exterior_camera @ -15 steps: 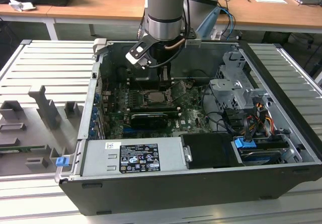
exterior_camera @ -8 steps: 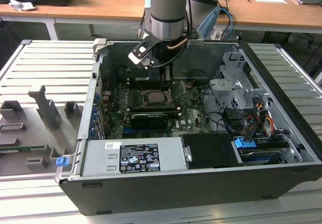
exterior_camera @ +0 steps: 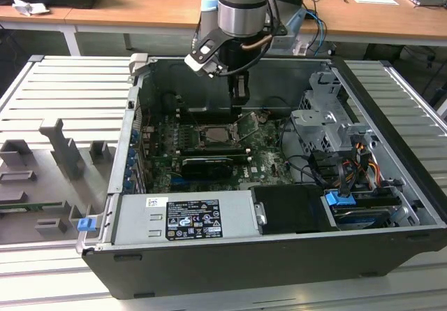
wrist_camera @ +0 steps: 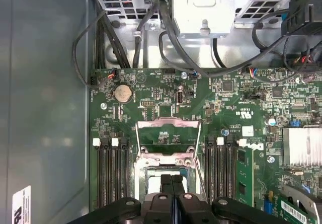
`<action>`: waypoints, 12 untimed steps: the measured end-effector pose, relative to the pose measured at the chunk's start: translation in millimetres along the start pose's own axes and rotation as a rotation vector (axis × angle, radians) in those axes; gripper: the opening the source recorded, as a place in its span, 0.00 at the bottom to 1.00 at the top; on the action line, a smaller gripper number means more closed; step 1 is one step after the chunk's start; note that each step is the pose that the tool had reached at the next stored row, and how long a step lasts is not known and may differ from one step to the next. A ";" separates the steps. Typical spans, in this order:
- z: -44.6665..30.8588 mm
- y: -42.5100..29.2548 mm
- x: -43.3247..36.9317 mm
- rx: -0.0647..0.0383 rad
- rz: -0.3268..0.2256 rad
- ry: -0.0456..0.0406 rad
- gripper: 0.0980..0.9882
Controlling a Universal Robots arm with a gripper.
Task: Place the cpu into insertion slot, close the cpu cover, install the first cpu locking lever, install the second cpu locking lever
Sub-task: 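Close the cpu cover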
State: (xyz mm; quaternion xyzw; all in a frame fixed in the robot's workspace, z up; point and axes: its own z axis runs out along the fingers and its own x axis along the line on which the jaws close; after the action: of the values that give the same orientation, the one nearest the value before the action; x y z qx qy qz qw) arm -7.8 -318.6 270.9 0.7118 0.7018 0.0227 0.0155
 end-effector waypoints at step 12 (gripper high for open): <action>8.0 27.2 0.3 0.017 -0.023 0.0011 0.01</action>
State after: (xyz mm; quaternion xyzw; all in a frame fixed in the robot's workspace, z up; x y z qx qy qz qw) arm 19.8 -318.6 264.3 0.7037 0.7103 0.0171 0.0094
